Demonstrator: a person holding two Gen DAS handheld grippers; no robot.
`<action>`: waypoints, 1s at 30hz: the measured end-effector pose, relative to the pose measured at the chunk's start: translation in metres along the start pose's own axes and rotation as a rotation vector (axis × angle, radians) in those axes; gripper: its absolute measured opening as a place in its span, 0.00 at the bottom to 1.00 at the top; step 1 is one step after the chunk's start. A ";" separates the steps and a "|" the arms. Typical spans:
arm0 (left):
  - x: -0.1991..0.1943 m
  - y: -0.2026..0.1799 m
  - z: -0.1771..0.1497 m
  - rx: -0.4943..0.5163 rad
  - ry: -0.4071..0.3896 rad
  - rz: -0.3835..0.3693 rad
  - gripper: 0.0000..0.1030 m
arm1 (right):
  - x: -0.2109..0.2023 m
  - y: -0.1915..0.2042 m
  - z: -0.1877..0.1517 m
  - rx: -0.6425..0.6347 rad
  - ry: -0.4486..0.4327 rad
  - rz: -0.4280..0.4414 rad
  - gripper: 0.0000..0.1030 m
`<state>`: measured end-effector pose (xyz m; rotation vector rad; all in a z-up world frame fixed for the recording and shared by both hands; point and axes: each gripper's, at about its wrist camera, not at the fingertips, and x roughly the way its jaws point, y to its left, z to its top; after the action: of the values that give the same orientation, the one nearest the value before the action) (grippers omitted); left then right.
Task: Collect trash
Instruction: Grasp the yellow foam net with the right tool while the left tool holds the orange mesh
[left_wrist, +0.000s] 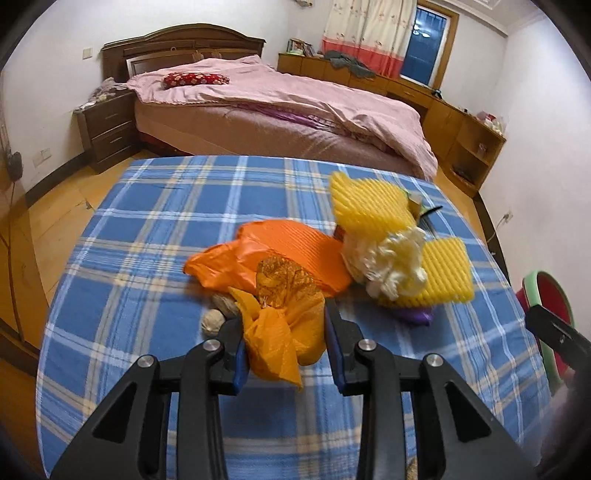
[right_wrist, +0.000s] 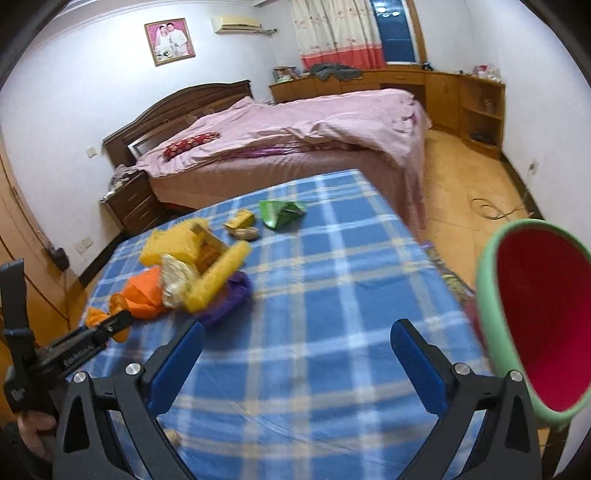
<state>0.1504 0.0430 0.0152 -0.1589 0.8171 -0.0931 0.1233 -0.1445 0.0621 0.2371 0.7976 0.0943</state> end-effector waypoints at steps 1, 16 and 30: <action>0.001 0.002 0.000 -0.005 0.000 0.000 0.34 | 0.006 0.005 0.004 0.007 0.010 0.025 1.00; 0.010 0.011 -0.002 -0.037 -0.009 -0.046 0.34 | 0.074 0.038 0.018 0.036 0.145 0.080 0.29; -0.003 0.001 -0.002 -0.020 -0.027 -0.071 0.34 | 0.049 0.038 0.017 0.008 0.069 0.082 0.12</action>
<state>0.1470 0.0445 0.0159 -0.2077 0.7855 -0.1496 0.1697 -0.1020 0.0487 0.2756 0.8573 0.1778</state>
